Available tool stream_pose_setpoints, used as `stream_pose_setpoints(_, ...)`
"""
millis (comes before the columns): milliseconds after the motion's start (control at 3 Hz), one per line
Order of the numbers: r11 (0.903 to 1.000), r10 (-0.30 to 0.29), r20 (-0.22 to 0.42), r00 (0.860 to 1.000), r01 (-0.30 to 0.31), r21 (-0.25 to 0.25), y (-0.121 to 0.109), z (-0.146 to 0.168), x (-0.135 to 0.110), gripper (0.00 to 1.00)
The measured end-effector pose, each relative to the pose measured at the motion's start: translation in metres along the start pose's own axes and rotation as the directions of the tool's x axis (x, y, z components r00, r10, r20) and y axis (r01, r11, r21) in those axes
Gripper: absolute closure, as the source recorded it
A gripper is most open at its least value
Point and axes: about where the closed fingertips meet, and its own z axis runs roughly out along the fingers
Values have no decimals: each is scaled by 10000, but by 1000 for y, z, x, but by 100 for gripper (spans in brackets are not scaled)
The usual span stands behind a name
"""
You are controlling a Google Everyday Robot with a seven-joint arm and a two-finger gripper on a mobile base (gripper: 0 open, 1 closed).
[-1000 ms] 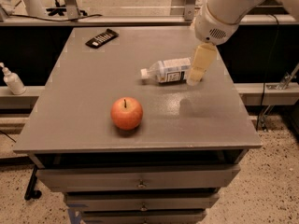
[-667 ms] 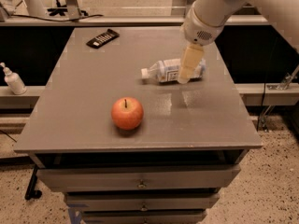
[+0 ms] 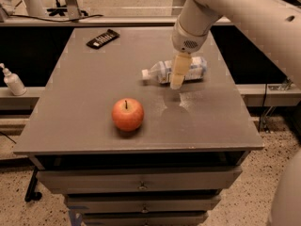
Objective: Place blue plastic bottle upright
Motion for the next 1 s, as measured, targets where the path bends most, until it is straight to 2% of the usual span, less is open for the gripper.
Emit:
stream_pose_setpoints(333, 9995, -214, -326, 9992, 206, -243, -3, 16, 0, 18)
stream_pose_setpoints(1000, 9968, -474, -881, 9950, 415, -678, -7, 27, -5, 64)
